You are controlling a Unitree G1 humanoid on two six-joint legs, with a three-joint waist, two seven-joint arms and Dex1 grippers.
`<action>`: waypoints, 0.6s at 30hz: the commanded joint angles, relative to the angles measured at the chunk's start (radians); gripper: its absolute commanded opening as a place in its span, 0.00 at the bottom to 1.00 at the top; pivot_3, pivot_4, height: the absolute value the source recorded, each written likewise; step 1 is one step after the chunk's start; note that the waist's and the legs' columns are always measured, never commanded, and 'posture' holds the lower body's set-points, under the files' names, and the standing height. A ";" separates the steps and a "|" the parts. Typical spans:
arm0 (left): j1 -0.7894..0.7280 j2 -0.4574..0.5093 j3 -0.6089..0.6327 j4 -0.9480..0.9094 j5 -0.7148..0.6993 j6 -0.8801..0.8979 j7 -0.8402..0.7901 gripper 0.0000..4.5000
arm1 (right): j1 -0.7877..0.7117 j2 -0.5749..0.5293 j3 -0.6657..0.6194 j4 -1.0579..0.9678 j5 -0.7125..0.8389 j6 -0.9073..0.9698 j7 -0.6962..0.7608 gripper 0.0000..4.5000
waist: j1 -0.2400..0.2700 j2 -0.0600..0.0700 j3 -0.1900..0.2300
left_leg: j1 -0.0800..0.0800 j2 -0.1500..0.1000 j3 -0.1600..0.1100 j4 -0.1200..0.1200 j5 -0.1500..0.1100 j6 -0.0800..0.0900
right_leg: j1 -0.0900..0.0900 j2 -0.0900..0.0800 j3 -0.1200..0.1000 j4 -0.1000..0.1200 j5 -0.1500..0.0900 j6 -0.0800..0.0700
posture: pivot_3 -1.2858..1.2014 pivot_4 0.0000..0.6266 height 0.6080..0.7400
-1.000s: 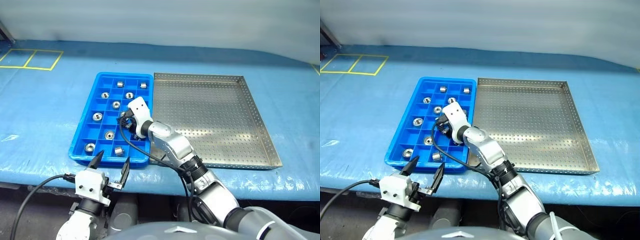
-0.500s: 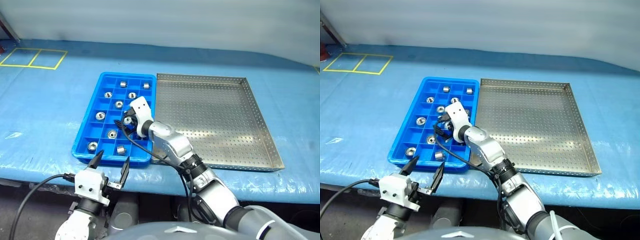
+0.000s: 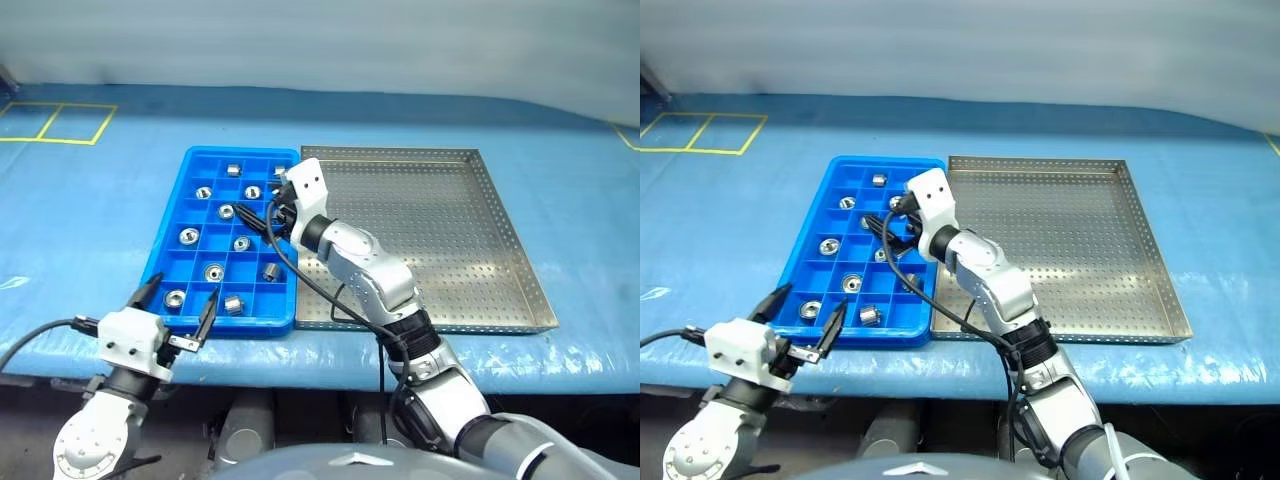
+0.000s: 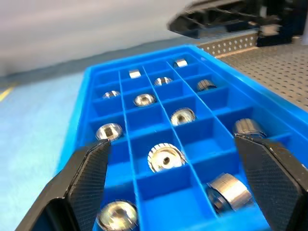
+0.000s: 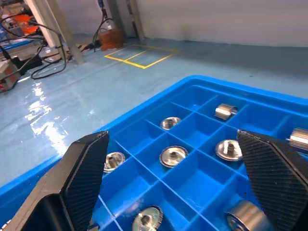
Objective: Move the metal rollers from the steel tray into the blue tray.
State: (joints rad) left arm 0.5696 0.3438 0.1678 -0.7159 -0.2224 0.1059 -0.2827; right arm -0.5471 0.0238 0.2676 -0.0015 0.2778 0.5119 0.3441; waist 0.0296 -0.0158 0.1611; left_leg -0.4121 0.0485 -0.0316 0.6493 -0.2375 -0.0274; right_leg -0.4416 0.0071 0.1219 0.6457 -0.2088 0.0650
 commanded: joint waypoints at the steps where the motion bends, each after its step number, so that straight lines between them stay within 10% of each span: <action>1: -0.109 0.023 0.028 -0.032 -0.022 0.068 0.010 1.00 | 0.037 -0.083 -0.006 -0.132 -0.013 -0.004 0.058 0.99 | -0.013 0.000 0.000 | 0.000 0.000 0.000 0.000 0.000 0.000 | 0.000 0.000 0.000 0.000 0.000 0.000 | 0.54 0.24 1.00; 18: -0.445 -0.016 -0.059 0.141 0.025 0.245 0.046 1.00 | 0.330 -0.370 -0.034 -0.461 -0.059 0.087 0.113 0.99 | -0.146 0.000 -0.001 | 0.002 -0.001 -0.003 0.003 0.000 0.000 | 0.004 0.002 0.001 0.003 0.003 0.004 | 0.47 0.24 1.00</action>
State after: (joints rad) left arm 0.1248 0.3180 0.1192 -0.5541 -0.1504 0.3256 -0.1928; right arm -0.2278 -0.3464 0.2604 -0.4103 0.2080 0.5924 0.4682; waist -0.1168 -0.0158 0.1597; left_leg -0.4099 0.0474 -0.0348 0.6530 -0.2374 -0.0273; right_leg -0.4370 0.0085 0.1235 0.6489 -0.2063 0.0686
